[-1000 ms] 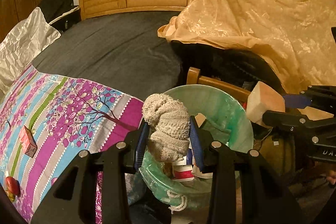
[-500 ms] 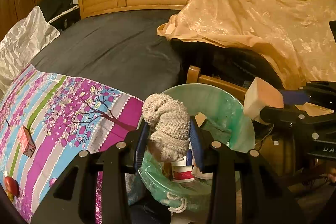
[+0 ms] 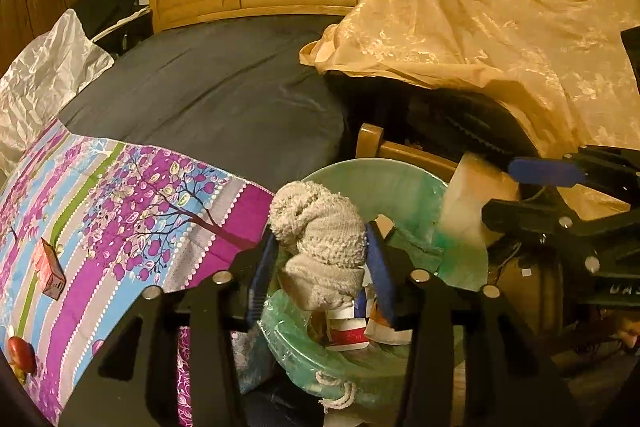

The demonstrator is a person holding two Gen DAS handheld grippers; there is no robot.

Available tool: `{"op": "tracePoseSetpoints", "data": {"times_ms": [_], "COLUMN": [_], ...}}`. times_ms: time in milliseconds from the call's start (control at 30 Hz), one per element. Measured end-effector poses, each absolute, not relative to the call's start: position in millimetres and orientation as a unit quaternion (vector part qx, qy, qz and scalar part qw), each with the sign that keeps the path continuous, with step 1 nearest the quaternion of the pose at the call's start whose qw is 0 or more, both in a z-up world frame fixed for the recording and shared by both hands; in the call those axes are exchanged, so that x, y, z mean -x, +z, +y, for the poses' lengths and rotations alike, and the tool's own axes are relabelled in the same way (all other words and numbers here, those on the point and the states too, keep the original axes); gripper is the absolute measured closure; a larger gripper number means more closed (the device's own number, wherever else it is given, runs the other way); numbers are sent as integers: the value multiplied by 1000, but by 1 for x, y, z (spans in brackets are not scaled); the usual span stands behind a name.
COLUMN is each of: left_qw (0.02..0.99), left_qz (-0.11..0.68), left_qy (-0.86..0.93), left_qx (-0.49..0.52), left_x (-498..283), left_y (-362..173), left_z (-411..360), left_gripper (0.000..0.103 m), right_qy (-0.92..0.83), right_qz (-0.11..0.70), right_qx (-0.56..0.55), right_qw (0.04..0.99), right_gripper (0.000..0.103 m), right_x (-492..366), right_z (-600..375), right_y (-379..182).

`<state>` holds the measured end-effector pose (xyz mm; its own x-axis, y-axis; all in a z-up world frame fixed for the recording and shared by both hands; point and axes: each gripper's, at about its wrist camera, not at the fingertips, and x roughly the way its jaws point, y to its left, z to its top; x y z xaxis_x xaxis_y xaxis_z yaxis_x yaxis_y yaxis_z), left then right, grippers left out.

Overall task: Collect trash
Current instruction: 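Open both grippers to drop the cloth and sponge into the bin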

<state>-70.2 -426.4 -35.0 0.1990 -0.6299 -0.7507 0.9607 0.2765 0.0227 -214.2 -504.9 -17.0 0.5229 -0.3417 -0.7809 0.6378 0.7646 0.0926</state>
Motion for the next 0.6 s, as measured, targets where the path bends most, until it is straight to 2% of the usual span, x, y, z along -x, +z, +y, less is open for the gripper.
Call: {"op": "tracePoseSetpoints", "data": {"times_ms": [67,533,600], "left_qw": [733,740,742], "left_qz": [324,298,293], "left_qy": [-540,-548,-548], "left_qx": [-255,-253,-253], "left_x": [69,85,87], "left_y": [-36,-20,-17], "left_z": [-427,-417,-414], "left_gripper": [54,54,54], "right_qy": [-288,-311,-317], "right_qz": [394,379,373], "right_qx": [-193,-177,-176], "right_qw": [851,853,854], "right_gripper": [44,44,40], "right_x": [215,242,248], "right_z": [-507,-486,-483], "right_y": [-19,-12,-9]}}
